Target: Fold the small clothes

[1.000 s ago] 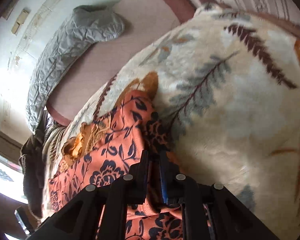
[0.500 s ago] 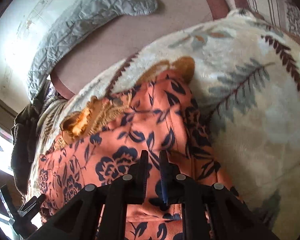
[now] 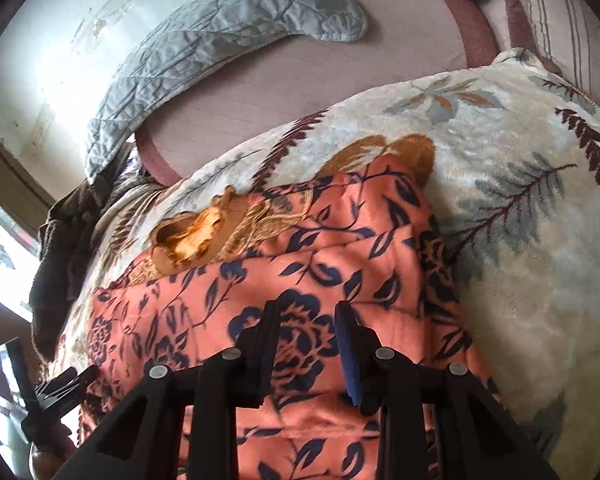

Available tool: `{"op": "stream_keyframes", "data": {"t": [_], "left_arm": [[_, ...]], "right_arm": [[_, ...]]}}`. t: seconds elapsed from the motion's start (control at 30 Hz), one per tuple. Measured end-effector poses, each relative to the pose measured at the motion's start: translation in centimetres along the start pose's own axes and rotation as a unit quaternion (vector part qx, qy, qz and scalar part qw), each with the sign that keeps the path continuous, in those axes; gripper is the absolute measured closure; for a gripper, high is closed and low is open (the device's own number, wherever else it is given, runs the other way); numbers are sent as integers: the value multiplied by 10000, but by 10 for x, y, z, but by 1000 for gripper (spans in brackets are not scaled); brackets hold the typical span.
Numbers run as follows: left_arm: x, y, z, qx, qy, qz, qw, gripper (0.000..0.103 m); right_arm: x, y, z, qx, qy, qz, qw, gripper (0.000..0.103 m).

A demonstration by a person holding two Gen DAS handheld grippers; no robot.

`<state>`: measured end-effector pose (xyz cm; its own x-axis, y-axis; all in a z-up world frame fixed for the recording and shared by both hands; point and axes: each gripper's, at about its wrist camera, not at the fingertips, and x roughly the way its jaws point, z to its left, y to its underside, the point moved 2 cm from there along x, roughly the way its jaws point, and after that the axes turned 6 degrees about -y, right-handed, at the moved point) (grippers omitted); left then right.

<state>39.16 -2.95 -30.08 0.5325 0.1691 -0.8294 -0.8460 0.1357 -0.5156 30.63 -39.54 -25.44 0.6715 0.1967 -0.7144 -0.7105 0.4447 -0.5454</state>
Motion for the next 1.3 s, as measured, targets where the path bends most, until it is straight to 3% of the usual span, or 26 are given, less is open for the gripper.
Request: {"op": "stream_keyframes", "data": {"t": [0.17,0.53,0.63,0.9,1.17,1.3], "left_arm": [[0,1,0,19,-8,-13,10000,26],[-1,1,0,16,-23,-30,10000,26],[0,1,0,15,-28,-30,10000,25],[0,0,0,30,-30,-39,10000,25],[-10,3,1,22,-64,-73,10000,25],[-36,16,2,120,85,-219,9997,25]], "right_arm": [[32,25,23,-237,157,788,9965,71],[16,20,24,-241,127,418,9988,71],[29,23,16,-169,289,683,9971,71],[25,23,20,-199,196,578,9979,71],[-15,26,43,-323,-54,173,9993,71],[-39,53,49,-437,-81,213,9988,71]]}}
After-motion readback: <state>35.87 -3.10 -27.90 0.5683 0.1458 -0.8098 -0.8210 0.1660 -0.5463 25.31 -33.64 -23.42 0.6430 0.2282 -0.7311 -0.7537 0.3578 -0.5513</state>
